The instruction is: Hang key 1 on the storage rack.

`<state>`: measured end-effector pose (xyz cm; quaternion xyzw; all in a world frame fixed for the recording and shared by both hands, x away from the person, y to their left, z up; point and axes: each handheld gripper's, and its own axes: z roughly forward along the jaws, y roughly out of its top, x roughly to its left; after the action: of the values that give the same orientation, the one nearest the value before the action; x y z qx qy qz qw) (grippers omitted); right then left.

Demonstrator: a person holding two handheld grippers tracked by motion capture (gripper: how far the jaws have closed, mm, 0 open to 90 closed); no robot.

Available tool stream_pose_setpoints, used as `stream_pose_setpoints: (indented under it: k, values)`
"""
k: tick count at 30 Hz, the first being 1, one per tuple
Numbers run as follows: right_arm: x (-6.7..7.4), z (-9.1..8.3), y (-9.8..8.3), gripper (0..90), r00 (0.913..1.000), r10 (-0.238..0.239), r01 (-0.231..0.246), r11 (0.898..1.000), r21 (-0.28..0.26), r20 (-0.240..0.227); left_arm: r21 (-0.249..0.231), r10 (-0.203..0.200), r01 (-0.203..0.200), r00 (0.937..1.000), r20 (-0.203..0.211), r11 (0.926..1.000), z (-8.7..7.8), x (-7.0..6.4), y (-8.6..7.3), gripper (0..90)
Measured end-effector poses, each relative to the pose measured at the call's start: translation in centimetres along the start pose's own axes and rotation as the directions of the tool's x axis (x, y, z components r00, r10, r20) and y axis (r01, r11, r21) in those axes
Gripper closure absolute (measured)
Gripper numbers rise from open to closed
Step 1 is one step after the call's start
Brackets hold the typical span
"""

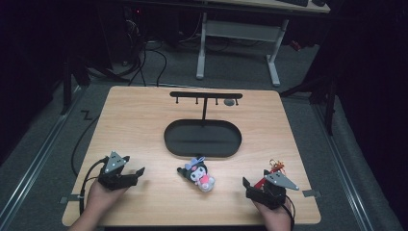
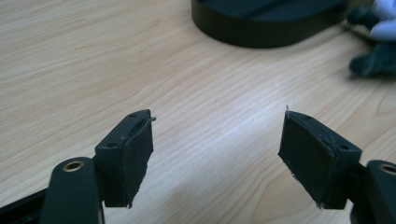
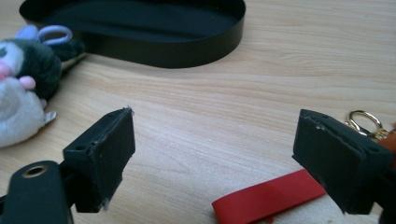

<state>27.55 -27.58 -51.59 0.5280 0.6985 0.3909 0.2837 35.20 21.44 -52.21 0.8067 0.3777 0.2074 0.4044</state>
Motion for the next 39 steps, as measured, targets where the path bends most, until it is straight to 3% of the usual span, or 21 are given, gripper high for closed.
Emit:
stream_pose_setpoints:
  k: [3, 9, 14, 18, 28, 33, 39]
  values:
    - [0.2, 0.2, -0.2, 11.0, 0.9993, -0.038, 0.038, 0.999, 0.004, -0.002, 0.002, -0.013, 0.013, 0.9997, 0.023, 0.9999, 0.5, -0.2, -0.2, 26.3]
    - [0.6, 0.4, 0.0, 9.2, 0.9982, -0.059, 0.059, 0.998, 0.023, -0.001, -0.010, 0.031, -0.030, 0.9992, 0.027, 0.9995, 1.1, -1.3, 0.3, 25.8]
    - [1.1, 0.3, 0.1, 5.9, 0.9962, -0.086, 0.086, 0.996, 0.028, 0.008, -0.001, 0.043, -0.043, 0.9985, 0.034, 0.9991, 1.4, -1.8, 0.5, 25.7]
    - [1.2, 0.7, 0.1, 5.8, 0.9966, -0.083, 0.083, 0.995, 0.052, 0.002, 0.013, 0.045, -0.045, 0.9977, 0.050, 0.9989, 1.5, -1.9, 0.6, 26.7]
    - [1.6, 0.7, 0.2, 5.9, 0.9952, -0.096, 0.097, 0.994, 0.052, -0.019, 0.035, 0.066, -0.067, 0.9968, 0.046, 0.9971, 1.7, -2.1, 0.8, 28.6]
    - [1.6, 0.9, 0.3, 7.6, 0.9945, -0.096, 0.099, 0.993, 0.060, -0.040, -0.013, 0.055, -0.055, 0.9977, 0.038, 0.9984, 1.2, -2.2, 0.9, 28.7]
    - [2.1, 0.9, 0.4, 14.2, 0.9895, -0.135, 0.139, 0.987, 0.082, -0.051, -0.015, 0.067, -0.066, 0.9968, 0.043, 0.9977, 1.2, -2.5, 1.0, 25.7]
